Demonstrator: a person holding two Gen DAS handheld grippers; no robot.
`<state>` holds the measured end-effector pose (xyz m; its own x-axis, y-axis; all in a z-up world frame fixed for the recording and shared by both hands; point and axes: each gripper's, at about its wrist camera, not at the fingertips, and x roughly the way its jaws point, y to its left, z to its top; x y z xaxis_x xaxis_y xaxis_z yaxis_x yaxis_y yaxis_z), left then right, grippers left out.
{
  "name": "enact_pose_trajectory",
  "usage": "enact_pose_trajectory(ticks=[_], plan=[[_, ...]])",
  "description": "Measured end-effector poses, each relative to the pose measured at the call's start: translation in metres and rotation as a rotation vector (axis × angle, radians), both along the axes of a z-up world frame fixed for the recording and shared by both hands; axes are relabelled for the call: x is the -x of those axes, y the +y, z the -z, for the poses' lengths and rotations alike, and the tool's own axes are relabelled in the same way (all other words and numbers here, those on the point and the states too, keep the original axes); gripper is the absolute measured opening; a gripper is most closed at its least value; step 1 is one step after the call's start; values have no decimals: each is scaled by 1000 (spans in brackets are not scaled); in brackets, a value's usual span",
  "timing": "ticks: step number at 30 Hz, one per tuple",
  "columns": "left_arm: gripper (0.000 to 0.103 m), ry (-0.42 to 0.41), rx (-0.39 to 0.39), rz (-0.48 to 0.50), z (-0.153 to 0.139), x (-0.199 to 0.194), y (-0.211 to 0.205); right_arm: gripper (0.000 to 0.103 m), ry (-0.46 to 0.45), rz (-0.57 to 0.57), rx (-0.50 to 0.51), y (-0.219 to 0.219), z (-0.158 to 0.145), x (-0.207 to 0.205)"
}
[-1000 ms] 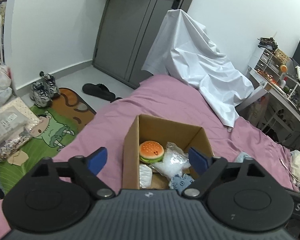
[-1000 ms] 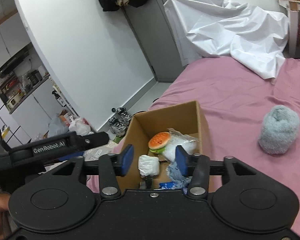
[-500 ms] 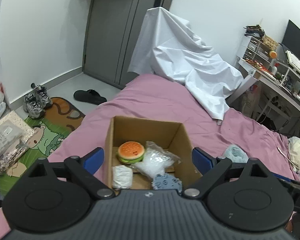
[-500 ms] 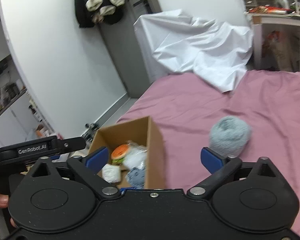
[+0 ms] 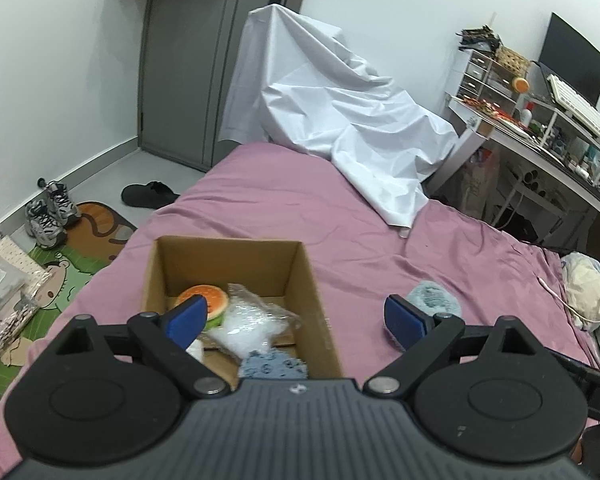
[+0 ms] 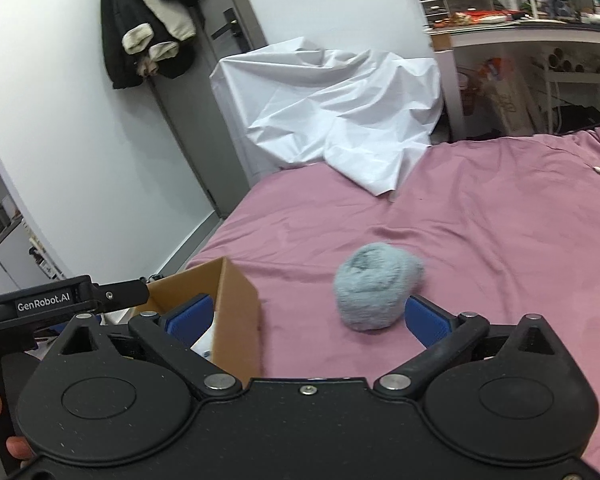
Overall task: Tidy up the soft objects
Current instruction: 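Move both tools toward the grey fuzzy plush ball on the bed, then close both tools on the grey fuzzy plush ball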
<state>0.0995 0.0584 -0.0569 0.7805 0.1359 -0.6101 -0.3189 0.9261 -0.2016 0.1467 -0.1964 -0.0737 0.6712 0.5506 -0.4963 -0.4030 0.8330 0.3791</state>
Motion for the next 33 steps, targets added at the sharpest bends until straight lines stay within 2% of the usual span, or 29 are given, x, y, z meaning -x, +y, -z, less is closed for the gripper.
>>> enact_pose_trajectory(ticks=[18,20,22,24,29,33], plan=[[94,39,-11,103,7,-55,-54,101,41,47,-52,-44,22,-32],[94,47,-3,120,10,-62,-59,98,48,42,-55,-45,24,-36],[94,55,-2,132,12,-69,-63,87,69,36,-64,-46,27,-43],[94,57,-4,145,16,-76,-66,81,90,33,-78,-48,31,-49],[94,63,-12,169,24,-93,-70,73,128,26,-101,-46,37,-65],[93,78,8,172,33,-108,-68,60,162,27,-116,-42,43,-78]])
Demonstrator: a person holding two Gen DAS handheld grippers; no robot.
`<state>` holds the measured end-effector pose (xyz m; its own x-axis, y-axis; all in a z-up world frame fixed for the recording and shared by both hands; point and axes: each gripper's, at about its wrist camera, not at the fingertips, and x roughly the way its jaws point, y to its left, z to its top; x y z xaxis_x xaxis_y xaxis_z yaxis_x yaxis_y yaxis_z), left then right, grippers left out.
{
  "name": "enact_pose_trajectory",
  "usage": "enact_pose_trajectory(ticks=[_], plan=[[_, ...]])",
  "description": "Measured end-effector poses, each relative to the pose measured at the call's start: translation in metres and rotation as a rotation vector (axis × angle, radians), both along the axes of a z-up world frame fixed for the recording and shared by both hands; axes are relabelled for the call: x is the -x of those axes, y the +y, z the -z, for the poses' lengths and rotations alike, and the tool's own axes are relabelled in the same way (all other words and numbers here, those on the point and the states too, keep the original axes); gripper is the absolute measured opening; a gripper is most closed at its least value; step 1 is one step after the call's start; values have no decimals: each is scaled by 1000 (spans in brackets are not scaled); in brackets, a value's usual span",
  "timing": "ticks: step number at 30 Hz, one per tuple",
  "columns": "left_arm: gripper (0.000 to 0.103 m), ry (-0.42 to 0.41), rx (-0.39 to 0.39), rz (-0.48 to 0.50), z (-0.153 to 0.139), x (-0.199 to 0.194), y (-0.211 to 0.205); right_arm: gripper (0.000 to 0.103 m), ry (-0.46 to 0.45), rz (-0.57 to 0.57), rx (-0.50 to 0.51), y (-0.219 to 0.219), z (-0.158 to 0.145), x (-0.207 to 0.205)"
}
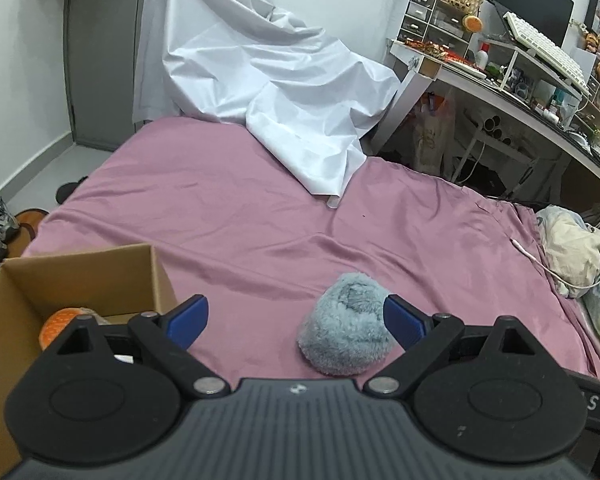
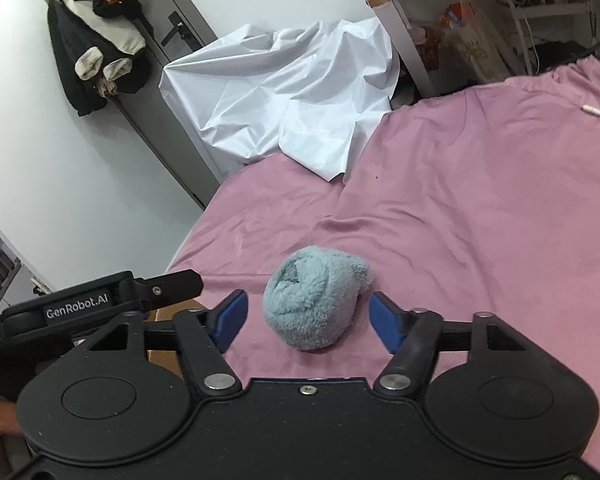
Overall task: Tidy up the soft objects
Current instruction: 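Close both tools on the grey fuzzy plush ball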
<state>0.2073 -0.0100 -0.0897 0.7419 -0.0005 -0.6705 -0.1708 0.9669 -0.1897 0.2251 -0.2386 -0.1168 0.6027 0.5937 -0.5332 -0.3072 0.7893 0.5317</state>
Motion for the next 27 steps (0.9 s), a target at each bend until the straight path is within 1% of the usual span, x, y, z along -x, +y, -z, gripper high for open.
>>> enact_pose_trajectory(ticks=[1,4,5,8,10,11,15,18,19,21,24,26,27], plan=[[93,4,4,2,2,-3,0,56,13,3,-6,1,3,-4],[91,14,17,-1,8,-13,0,48,53,12,-27,3,10,-16],[91,18,20,-7,10,-16,-1,47,63,13,-34,4,12,-19],[85,37,39,-5,18,-25,-2,47,84,12,-45,6,18,-27],[75,45,53,1,23,-30,-3,47,101,13,-52,7,22,-33],[73,50,59,1,25,-32,-4,46,110,13,-58,7,24,-36],[57,80,96,-3,35,-44,-3,44,152,12,-85,8,34,-44],[45,113,138,-8,44,-52,-2,38,212,21,-141,6,45,-53],[39,124,153,-12,48,-54,-1,37,223,24,-143,7,49,-55],[32,147,183,-20,54,-58,0,35,245,20,-142,10,55,-57],[27,173,215,-25,63,-63,0,34,280,14,-154,14,63,-58],[26,189,240,-32,68,-67,1,33,306,24,-170,12,68,-61],[26,198,252,-34,70,-69,2,30,314,28,-176,11,69,-62]])
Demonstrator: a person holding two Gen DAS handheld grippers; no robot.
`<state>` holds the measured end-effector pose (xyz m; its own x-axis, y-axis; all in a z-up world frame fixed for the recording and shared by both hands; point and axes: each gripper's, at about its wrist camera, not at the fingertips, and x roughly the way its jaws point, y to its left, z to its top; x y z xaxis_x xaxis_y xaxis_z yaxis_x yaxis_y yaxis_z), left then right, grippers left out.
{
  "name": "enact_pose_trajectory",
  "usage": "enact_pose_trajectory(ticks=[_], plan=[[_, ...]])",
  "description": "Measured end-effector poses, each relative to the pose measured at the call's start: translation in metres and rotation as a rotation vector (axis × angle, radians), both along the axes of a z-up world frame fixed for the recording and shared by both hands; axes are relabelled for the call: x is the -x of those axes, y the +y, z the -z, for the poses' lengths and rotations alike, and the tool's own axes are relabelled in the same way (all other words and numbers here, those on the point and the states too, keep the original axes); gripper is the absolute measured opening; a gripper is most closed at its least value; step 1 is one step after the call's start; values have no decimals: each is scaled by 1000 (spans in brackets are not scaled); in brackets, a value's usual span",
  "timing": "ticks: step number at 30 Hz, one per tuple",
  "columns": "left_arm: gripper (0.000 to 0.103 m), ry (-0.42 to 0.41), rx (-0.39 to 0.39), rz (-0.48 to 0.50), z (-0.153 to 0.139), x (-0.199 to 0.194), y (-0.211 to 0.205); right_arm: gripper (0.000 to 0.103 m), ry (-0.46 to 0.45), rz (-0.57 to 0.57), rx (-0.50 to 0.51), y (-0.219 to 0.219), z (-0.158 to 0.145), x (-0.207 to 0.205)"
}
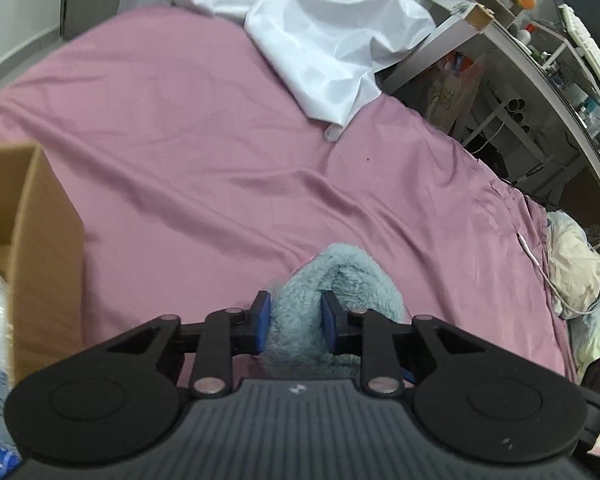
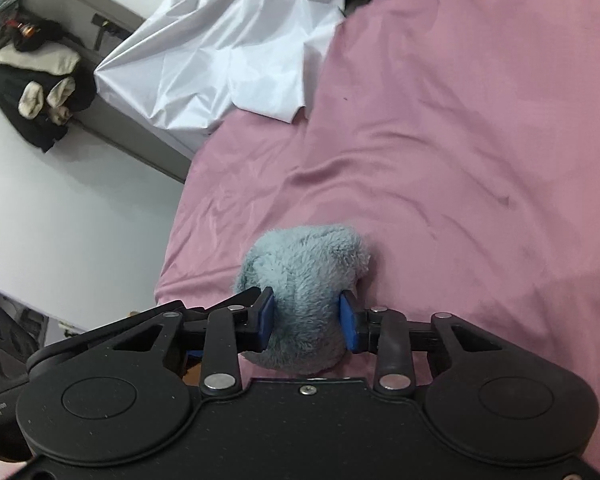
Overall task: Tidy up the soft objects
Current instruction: 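Close both tools on the grey fuzzy plush ball, then lift and carry the grey plush ball with both tools over the box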
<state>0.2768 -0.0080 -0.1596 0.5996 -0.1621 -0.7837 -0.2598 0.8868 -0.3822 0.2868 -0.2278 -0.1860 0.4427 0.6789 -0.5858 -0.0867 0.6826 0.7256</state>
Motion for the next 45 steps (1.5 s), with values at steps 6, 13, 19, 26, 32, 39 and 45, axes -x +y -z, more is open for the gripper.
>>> enact_pose_trajectory(ticks=[6,13,19,26,32,39,45], plan=[[24,7,27,8,-5,-2,-2,23,-14,14,-8,-7,-6,6],[24,-26,54,43,-20,12,-5,23,-33,44,-34,-15,-19,19],[24,-68,52,52,-40,26,-5,23,-99,34,-8,-11,-43,30],[24,-127,47,35,-62,48,5,24,-163,8,4,3,-68,41],[24,-167,38,10,-81,68,20,24,-213,-24,2,21,-85,52],[24,-218,49,-32,-97,94,42,24,-263,-60,-1,43,-106,69],[24,-254,61,-66,-107,116,62,24,-314,-98,18,64,-119,84]])
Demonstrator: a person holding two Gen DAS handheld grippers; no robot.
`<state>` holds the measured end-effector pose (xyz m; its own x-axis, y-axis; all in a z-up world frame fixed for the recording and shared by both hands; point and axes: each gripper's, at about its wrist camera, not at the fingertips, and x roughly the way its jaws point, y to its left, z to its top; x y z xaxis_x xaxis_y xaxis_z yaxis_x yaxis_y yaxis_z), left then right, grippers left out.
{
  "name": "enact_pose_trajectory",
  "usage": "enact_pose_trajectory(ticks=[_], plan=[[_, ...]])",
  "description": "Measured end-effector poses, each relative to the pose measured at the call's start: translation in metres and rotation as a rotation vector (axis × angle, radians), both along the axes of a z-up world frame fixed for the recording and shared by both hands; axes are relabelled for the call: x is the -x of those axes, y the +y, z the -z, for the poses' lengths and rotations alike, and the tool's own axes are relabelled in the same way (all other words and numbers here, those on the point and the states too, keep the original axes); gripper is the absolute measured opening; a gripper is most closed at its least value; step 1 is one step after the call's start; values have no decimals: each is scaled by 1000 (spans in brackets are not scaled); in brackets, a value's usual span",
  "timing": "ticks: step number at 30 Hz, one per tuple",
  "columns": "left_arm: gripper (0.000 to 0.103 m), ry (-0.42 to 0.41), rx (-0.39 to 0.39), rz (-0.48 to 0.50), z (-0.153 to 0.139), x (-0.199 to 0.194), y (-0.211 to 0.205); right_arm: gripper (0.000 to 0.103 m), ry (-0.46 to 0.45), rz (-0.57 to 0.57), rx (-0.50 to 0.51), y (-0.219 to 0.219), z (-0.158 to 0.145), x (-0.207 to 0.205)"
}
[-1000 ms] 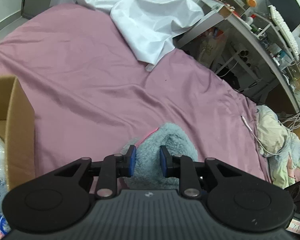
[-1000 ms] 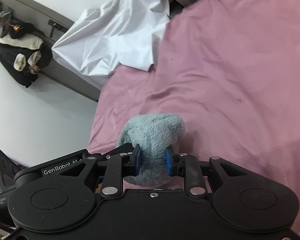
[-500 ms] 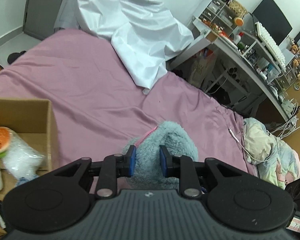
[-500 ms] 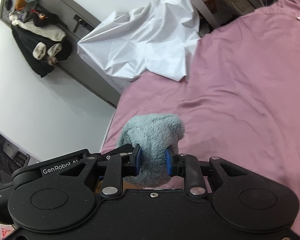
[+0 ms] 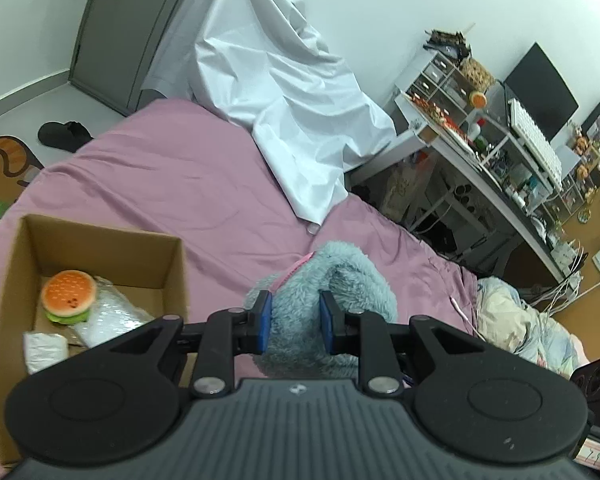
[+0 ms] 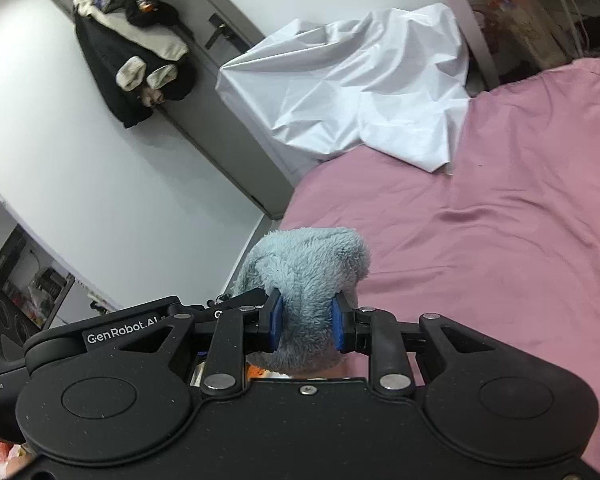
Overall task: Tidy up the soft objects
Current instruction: 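Lift and carry the grey plush ball with both tools over the box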
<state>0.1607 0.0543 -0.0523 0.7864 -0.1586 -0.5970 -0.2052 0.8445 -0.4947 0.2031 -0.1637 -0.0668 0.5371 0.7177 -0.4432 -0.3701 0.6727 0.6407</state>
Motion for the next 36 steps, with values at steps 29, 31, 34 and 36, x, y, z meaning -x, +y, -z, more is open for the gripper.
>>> enact_pose_trajectory(ticks=[29,31,34,36], plan=[[24,-8,70,-122,18,81,103,29,-96,-183,129,104,-8,60],[24,2,52,-125,20,82,105,37,-80,-184,136,109,-6,60],[30,36,-17,-161,22,81,107,68,-35,-156,142,108,-4,57],[33,53,-43,-173,21,82,110,74,-41,-133,132,102,-6,58]])
